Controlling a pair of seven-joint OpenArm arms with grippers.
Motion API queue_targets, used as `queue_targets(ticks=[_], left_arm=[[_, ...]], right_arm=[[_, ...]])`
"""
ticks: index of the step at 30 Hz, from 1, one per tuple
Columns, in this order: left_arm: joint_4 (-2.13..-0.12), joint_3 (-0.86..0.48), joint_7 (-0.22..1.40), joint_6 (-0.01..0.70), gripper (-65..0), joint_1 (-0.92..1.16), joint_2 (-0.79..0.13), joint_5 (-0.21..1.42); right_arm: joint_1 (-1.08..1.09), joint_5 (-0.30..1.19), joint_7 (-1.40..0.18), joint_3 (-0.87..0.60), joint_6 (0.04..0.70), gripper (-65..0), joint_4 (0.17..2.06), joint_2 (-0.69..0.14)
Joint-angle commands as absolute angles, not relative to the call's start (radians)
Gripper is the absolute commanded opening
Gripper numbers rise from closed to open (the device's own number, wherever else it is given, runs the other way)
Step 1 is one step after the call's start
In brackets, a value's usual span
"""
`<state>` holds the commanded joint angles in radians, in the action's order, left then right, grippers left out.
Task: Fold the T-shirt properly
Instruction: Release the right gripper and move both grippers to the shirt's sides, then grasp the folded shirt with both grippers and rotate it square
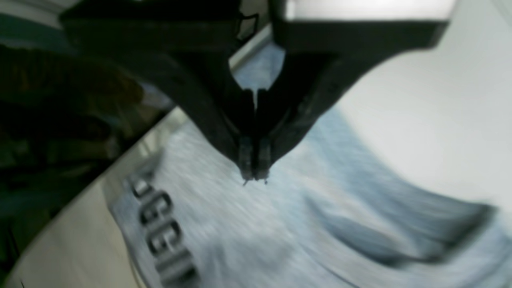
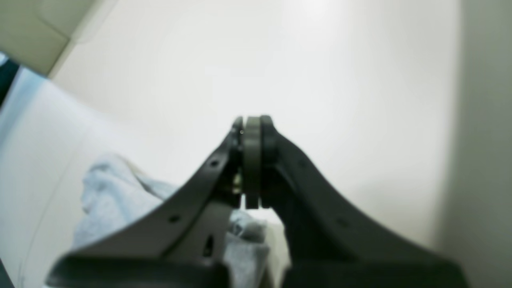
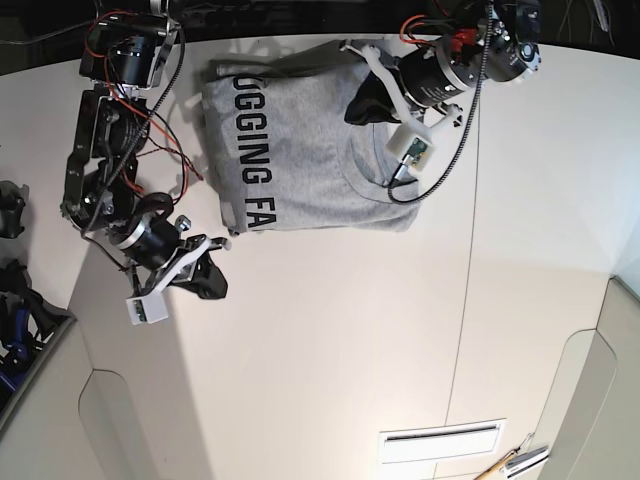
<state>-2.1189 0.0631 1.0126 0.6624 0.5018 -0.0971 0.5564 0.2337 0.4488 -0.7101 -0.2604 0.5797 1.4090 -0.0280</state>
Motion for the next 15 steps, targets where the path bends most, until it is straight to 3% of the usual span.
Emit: queue_targets(ticks=[6, 12, 15], left_arm=[[-1.959, 0.11, 0.964, 0.662, -65.0, 0.492, -0.097, 0.553], [-1.843, 0.107, 0.972, 0.659, -65.0, 0.405, -0.098, 0.5], [-1.811, 0.084, 0.969, 0.609, -65.0, 0.369, -0.097, 0.476]], right_arm=[[0.257, 0.437, -0.695, -0.149, 0.581, -65.0, 1.254, -0.039], [0.249, 0.384, -0.696, -0.109, 0.58, -65.0, 1.241, -0.043], [0.243, 0.385, -0.697, -0.109, 0.58, -65.0, 1.241, -0.075]])
